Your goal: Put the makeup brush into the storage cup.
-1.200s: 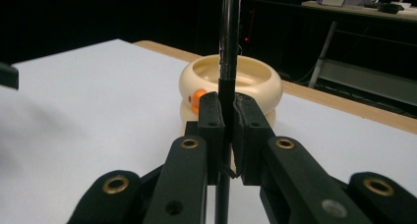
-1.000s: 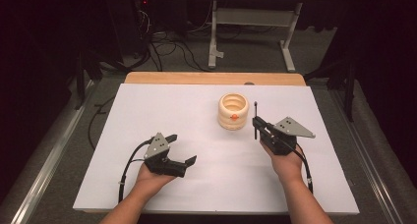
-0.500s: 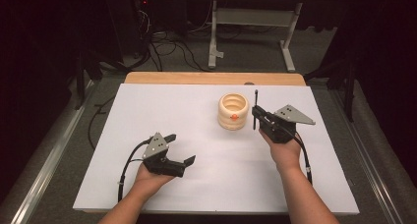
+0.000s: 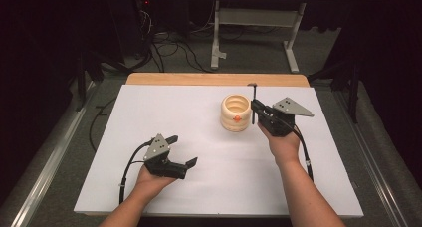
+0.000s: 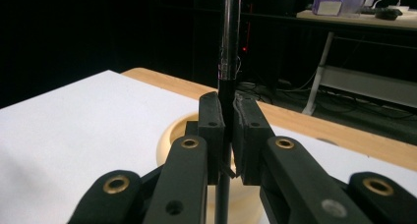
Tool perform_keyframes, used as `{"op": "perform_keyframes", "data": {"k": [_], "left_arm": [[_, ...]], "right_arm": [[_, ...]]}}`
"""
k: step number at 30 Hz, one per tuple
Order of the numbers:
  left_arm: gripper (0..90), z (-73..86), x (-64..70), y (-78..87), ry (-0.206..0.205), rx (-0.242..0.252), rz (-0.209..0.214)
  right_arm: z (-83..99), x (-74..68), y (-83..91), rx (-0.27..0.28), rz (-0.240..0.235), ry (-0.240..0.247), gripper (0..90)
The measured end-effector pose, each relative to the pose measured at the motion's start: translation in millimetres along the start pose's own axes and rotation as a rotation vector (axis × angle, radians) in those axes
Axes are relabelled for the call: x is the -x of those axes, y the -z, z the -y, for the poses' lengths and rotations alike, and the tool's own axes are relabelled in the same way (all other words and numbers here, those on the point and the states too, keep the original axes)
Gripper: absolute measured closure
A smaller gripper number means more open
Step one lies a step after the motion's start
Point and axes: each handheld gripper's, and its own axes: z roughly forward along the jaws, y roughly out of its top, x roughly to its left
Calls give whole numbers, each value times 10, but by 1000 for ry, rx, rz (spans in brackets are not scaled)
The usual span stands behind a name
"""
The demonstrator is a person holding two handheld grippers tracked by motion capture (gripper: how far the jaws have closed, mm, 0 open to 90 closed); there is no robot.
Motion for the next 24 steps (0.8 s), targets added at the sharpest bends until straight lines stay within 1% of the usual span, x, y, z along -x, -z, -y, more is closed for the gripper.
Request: {"op": "perform_keyframes", "data": {"k": [5,10,11,15,18,19,22,23,24], "left_arm": [[1,-1,0,8,-2,1,0],[1,-6,-4,17,-2,7,-4],[1,-6,-5,19,-1,7,-4],[1,-9,-2,23,0,9,-2],[1,-7,4,23,-4,7,0],[1,-7,5,24,-5,6,0],[1,-7,5,25,0,9,2],[1,-7,4,26,1,10,3],[1,-7,4,27,2,10,3]], "right_arm": [[-121,-24,-43,14,-3,20,858],[-226,-46,-101,25,-7,22,858],[-241,-44,-119,28,-7,32,858],[-277,-58,-193,28,-9,25,858],[-292,-58,-257,23,-4,31,858],[-297,-57,-276,18,-10,27,858],[-318,-51,-328,17,-5,30,858],[-327,-41,-348,22,-2,39,858],[-329,-44,-355,21,-1,29,858]]}}
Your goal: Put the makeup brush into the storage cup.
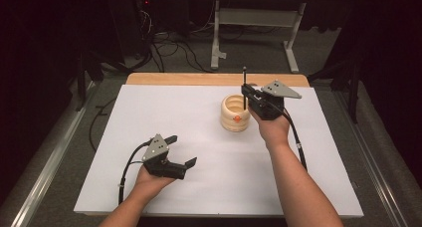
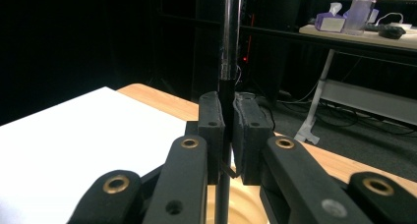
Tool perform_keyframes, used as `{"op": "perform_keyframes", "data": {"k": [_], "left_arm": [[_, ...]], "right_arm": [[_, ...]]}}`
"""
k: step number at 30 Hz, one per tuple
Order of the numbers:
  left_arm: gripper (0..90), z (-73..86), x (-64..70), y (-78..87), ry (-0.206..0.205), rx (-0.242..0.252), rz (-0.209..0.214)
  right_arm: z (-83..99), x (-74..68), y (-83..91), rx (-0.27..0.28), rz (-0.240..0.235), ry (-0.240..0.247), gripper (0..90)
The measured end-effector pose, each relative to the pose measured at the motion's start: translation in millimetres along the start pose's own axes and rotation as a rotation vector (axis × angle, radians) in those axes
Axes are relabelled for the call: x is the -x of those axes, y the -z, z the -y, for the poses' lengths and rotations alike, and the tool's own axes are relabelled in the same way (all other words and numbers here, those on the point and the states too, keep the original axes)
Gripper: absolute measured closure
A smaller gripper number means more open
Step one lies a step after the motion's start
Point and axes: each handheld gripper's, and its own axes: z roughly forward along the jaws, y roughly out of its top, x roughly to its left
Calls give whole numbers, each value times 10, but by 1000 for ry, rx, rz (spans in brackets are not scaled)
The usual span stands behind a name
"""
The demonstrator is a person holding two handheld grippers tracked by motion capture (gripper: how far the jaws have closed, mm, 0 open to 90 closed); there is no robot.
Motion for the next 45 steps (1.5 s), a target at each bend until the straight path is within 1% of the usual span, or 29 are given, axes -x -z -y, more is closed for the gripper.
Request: {"op": "perform_keyframes", "data": {"k": [5,8,9,10,11,12,13,16,19,23,28,32,33,34,38,45], "left_arm": [[1,-1,0,11,1,2,1],[1,-3,-4,20,0,4,0],[1,-3,-4,21,1,6,0],[1,-2,-5,22,1,6,1],[1,-2,-6,21,3,7,1],[1,-2,-8,22,3,7,1],[1,-1,-10,22,3,7,1],[1,-1,-14,20,3,7,2],[1,-1,-16,20,4,8,2],[1,-3,-18,28,5,9,3],[1,-3,-16,36,6,10,4],[1,-3,-16,41,4,10,4],[1,-3,-16,41,4,10,4],[1,-3,-16,40,3,9,3],[1,-1,-16,37,3,9,4],[1,1,-9,30,1,6,4]], "right_arm": [[1,15,-53,1,0,-11,858],[12,29,-92,-1,3,-8,858],[19,31,-102,-5,-2,-15,858],[24,39,-117,-1,2,-8,858],[34,38,-123,-9,0,-20,858],[41,47,-136,-8,2,-11,858],[51,46,-144,-12,4,-20,858],[79,62,-182,-9,0,-13,858],[105,66,-208,-11,2,-26,858],[153,66,-249,-23,-6,-23,857],[238,54,-307,-35,-9,-43,857],[304,55,-330,-47,-12,-56,857],[318,58,-336,-50,-13,-48,857],[332,53,-336,-57,-13,-54,857],[384,57,-336,-56,-19,-56,856],[515,69,-316,-86,-19,-70,856]]}}
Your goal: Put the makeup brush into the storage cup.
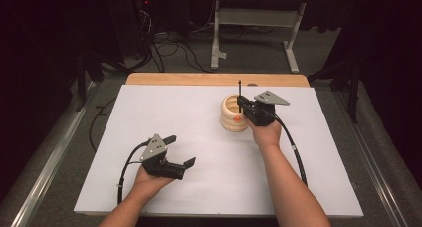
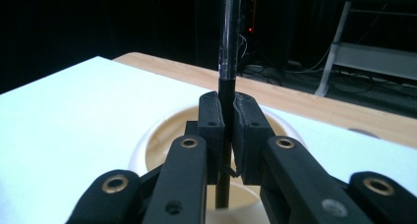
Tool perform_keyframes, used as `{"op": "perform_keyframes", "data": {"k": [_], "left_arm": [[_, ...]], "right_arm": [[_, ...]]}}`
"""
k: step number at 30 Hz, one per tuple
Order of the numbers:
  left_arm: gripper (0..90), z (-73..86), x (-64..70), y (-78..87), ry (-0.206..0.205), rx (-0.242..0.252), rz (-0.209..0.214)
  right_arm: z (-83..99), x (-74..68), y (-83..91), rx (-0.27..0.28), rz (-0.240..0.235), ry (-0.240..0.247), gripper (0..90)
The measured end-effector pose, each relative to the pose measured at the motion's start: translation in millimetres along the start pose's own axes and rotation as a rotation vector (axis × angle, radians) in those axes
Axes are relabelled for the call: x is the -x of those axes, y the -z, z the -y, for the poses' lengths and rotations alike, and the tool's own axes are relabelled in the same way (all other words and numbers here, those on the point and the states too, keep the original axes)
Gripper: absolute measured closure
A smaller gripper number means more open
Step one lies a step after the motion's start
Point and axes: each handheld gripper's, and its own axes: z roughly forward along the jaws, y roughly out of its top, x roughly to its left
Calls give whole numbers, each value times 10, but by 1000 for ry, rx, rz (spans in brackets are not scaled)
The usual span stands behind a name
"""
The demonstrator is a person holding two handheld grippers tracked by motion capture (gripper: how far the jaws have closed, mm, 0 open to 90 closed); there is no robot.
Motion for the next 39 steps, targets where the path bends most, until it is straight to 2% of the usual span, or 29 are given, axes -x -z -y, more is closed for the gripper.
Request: {"op": "perform_keyframes", "data": {"k": [5,9,20,25,31,39], "left_arm": [[1,0,4,-2,-1,0,0],[1,-2,8,1,-1,0,0],[1,-10,-18,16,9,9,-4],[1,-14,-28,13,13,8,1],[1,-24,-25,23,19,17,-3],[1,-25,-43,26,25,18,-8]], "right_arm": [[74,10,13,-14,1,-16,853],[83,5,13,-22,2,-3,849],[-2,-19,120,-14,-13,-1,630],[-19,-66,213,-26,-28,10,475],[27,-83,332,-38,-38,3,351],[130,-77,492,-39,-38,-4,231]]}}
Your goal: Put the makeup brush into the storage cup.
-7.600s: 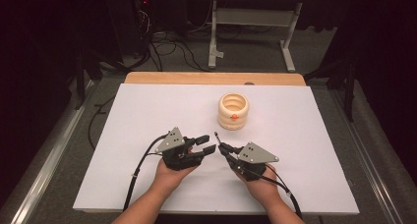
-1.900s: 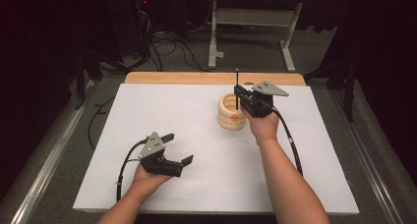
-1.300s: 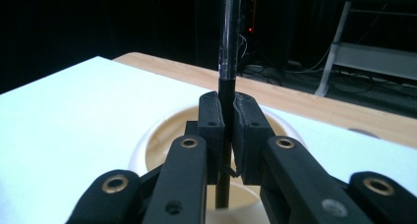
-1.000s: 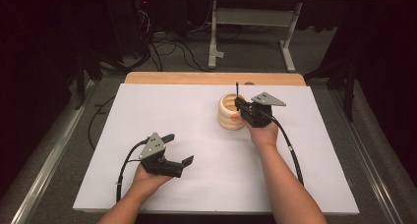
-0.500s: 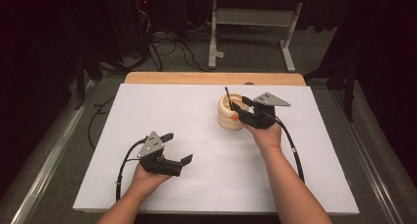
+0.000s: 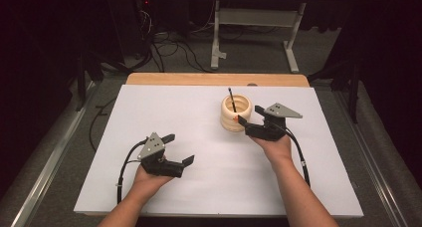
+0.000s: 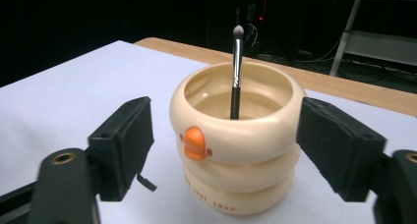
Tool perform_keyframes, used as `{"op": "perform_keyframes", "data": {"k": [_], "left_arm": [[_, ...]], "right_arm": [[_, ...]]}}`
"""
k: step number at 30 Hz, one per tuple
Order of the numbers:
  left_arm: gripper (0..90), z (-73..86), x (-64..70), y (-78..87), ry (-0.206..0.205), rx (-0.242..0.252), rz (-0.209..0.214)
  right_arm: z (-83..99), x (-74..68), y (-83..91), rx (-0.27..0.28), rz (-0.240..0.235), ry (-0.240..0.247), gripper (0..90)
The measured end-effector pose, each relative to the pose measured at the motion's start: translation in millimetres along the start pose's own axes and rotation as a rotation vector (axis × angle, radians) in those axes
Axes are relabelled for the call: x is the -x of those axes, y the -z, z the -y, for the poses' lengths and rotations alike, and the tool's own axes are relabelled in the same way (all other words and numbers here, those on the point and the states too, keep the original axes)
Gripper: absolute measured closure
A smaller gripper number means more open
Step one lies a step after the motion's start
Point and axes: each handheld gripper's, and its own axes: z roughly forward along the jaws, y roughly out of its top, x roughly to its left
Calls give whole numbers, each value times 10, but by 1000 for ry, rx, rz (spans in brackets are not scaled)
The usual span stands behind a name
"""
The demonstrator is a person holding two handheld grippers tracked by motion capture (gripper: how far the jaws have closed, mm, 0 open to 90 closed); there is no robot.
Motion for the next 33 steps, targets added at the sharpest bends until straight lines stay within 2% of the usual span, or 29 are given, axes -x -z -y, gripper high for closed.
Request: {"op": "perform_keyframes", "data": {"k": [5,9,12,16,18,25,30,33], "left_arm": [[1,1,-7,-1,-1,-2,-3],[1,0,-6,-2,1,-2,-5],[1,3,-1,4,4,-3,-5],[1,9,-3,14,9,-3,-7],[1,10,-5,18,12,-2,-10],[1,1,-9,67,24,13,-17],[1,9,-14,74,24,4,-22],[1,14,0,87,19,-2,-25]], "right_arm": [[47,-10,102,-15,-7,-3,161],[93,-29,192,0,-9,1,130],[138,-45,260,3,-2,3,54],[192,-59,352,3,-2,-1,13],[209,-63,399,-6,3,-2,13],[293,-80,597,14,2,2,12],[377,-87,760,22,8,25,12],[449,-83,843,36,14,15,12]]}}
